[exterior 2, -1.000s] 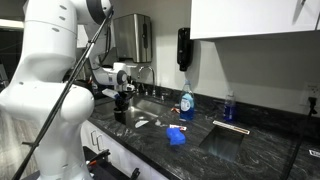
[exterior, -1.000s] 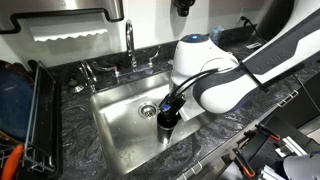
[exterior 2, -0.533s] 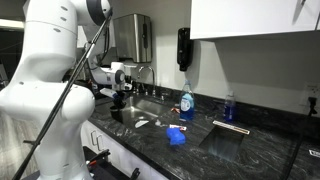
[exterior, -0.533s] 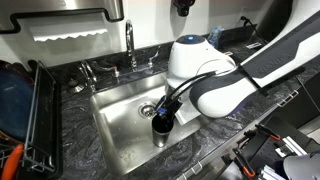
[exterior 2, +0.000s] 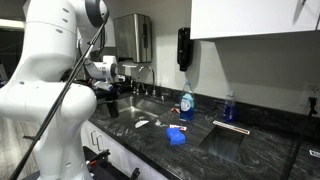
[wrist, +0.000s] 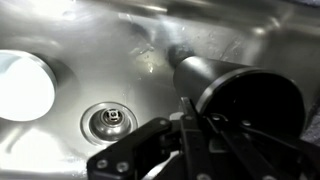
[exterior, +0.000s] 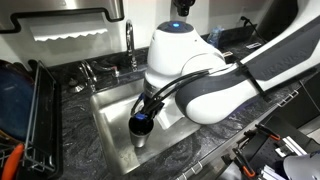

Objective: Put the silver cup under the faucet head, open the tap using the faucet handle on the right and then close it

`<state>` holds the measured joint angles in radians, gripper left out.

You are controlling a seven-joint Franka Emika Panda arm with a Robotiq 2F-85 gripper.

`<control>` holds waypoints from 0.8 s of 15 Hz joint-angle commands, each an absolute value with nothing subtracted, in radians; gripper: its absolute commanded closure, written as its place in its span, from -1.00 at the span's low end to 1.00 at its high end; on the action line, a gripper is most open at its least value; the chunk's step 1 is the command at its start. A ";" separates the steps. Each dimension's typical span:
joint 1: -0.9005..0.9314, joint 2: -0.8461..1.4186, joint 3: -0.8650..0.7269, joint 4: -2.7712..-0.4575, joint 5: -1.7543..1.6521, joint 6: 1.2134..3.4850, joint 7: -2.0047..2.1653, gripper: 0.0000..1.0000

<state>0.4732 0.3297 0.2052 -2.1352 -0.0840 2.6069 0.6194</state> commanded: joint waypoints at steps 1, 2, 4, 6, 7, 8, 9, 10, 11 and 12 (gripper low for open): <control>0.492 0.400 0.176 -2.015 -0.137 2.578 0.623 0.97; 0.493 0.417 0.167 -1.993 -0.149 2.572 0.622 0.97; 0.486 0.451 0.150 -1.959 -0.153 2.564 0.616 0.97; 0.472 0.480 0.128 -1.929 -0.145 2.549 0.600 0.97; 0.464 0.498 0.116 -1.911 -0.142 2.547 0.588 0.97; 0.462 0.514 0.102 -1.893 -0.140 2.543 0.587 0.97; 0.460 0.528 0.090 -1.878 -0.138 2.542 0.585 0.97; 0.460 0.544 0.075 -1.858 -0.139 2.540 0.591 0.97; 0.458 0.556 0.064 -1.839 -0.136 2.537 0.592 0.97; 0.458 0.571 0.054 -1.820 -0.137 2.532 0.593 0.97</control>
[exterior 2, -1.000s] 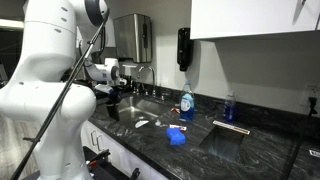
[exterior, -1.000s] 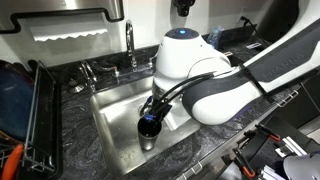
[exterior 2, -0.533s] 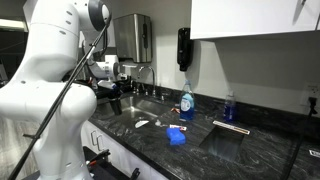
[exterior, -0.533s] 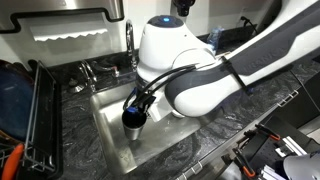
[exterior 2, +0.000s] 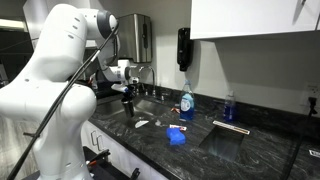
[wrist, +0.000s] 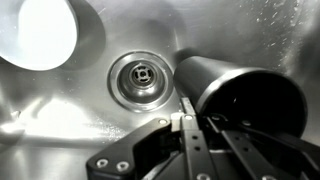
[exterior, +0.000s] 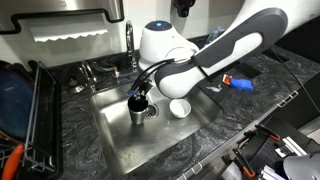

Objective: Put the silver cup under the faucet head, open the tap using the faucet handle on the right and then close it

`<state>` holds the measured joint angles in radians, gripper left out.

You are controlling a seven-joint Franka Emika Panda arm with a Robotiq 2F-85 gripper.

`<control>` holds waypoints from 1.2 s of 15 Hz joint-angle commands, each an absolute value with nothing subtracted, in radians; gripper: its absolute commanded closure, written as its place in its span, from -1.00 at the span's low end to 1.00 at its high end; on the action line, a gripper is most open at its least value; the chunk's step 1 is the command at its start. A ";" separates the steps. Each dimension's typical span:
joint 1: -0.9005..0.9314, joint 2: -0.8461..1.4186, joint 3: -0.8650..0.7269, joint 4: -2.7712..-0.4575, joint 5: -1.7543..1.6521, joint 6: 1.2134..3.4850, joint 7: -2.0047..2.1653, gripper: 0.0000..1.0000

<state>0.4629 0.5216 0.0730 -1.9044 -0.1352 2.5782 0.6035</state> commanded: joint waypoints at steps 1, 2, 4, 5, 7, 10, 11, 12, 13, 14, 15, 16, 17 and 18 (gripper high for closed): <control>0.460 0.580 0.048 -1.803 -0.137 2.526 0.594 0.97; 0.459 0.592 0.044 -1.784 -0.133 2.520 0.592 0.97; 0.461 0.612 0.039 -1.751 -0.131 2.505 0.595 0.97; 0.461 0.620 0.037 -1.737 -0.131 2.499 0.596 0.97; 0.458 0.634 0.035 -1.714 -0.127 2.486 0.597 0.97; 0.457 0.653 0.030 -1.689 -0.123 2.466 0.604 0.97; 0.461 0.658 0.027 -1.686 -0.124 2.464 0.613 0.97; 0.461 0.663 0.026 -1.681 -0.123 2.461 0.616 0.97; 0.463 0.669 0.023 -1.679 -0.126 2.471 0.623 0.97; 0.466 0.674 0.021 -1.675 -0.127 2.480 0.629 0.97; 0.468 0.679 0.020 -1.669 -0.128 2.480 0.633 0.97; 0.468 0.685 0.020 -1.662 -0.128 2.482 0.637 0.97; 0.467 0.691 0.021 -1.654 -0.127 2.486 0.637 0.97; 0.467 0.697 0.021 -1.646 -0.126 2.487 0.637 0.97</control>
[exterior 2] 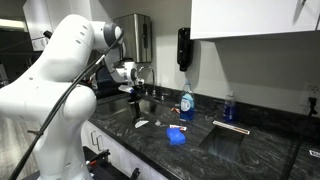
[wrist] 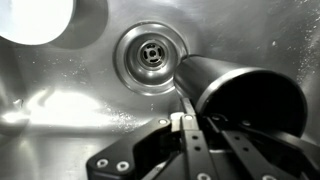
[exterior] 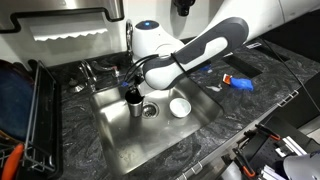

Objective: Put the silver cup under the faucet head, open the tap using the faucet handle on the right and then close it

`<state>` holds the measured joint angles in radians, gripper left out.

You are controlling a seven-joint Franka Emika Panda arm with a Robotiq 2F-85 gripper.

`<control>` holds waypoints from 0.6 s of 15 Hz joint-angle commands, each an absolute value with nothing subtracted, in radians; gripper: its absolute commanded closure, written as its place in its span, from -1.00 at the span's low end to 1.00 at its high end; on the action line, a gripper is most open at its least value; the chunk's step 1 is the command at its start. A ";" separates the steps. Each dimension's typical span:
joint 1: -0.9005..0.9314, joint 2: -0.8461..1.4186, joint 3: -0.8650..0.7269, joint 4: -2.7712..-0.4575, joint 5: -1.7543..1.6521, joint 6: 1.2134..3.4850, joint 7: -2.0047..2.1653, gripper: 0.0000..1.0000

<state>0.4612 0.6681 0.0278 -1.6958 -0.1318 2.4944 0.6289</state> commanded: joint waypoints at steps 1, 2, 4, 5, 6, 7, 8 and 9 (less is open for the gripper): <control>0.466 0.701 0.019 -1.636 -0.127 2.484 0.637 0.97; 0.465 0.704 0.018 -1.627 -0.127 2.479 0.636 0.97; 0.456 0.715 0.022 -1.605 -0.120 2.471 0.625 0.97; 0.441 0.723 0.038 -1.592 -0.102 2.461 0.603 0.97; 0.429 0.729 0.051 -1.582 -0.083 2.451 0.587 0.97; 0.421 0.736 0.058 -1.570 -0.068 2.436 0.575 0.97; 0.416 0.741 0.061 -1.560 -0.054 2.420 0.564 0.97; 0.412 0.747 0.063 -1.548 -0.041 2.405 0.556 0.97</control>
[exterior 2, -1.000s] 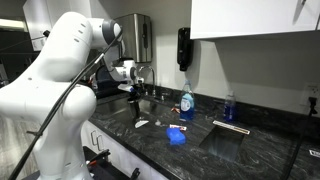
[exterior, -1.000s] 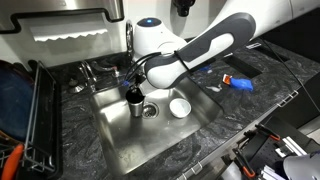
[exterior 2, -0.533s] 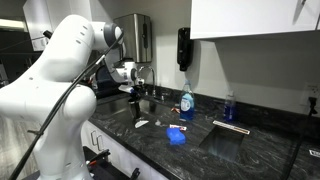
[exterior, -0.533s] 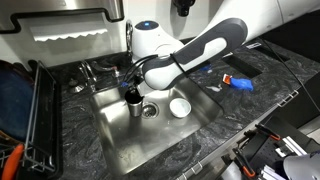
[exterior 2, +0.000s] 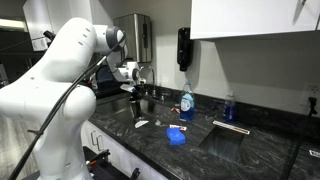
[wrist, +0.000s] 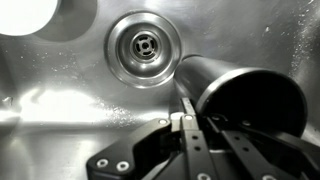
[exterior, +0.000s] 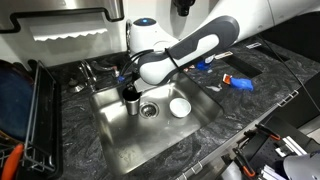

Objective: Put the silver cup under the faucet head, open the tap using the faucet handle on the right and then close it

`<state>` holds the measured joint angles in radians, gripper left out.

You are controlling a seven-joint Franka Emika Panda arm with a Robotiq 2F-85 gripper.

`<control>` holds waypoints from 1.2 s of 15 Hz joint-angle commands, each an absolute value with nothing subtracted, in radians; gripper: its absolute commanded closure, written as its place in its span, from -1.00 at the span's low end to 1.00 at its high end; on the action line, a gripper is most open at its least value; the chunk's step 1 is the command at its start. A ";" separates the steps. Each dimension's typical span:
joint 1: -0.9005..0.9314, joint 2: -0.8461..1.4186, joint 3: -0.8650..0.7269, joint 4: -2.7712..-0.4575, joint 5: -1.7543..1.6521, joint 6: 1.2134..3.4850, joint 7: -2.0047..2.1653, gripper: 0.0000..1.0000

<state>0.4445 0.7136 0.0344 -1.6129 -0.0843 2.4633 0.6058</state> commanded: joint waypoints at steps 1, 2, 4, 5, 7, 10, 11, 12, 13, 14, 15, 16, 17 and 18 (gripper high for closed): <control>0.408 0.752 0.064 -1.539 -0.031 2.394 0.549 0.97; 0.408 0.756 0.061 -1.530 -0.026 2.381 0.546 0.97; 0.411 0.762 0.051 -1.514 -0.028 2.368 0.547 0.97; 0.416 0.766 0.043 -1.507 -0.036 2.370 0.554 0.97; 0.419 0.772 0.039 -1.493 -0.039 2.366 0.559 0.97; 0.419 0.780 0.041 -1.476 -0.036 2.353 0.559 0.97; 0.418 0.783 0.043 -1.472 -0.033 2.346 0.560 0.37; 0.419 0.785 0.042 -1.470 -0.034 2.344 0.561 0.35; 0.422 0.786 0.041 -1.470 -0.036 2.343 0.565 0.24; 0.422 0.786 0.041 -1.469 -0.036 2.343 0.565 0.10; 0.422 0.787 0.040 -1.469 -0.036 2.343 0.566 -0.06; 0.422 0.787 0.040 -1.470 -0.036 2.344 0.566 -0.19; 0.422 0.786 0.040 -1.470 -0.035 2.345 0.565 -0.35; 0.422 0.786 0.040 -1.470 -0.036 2.345 0.564 -0.47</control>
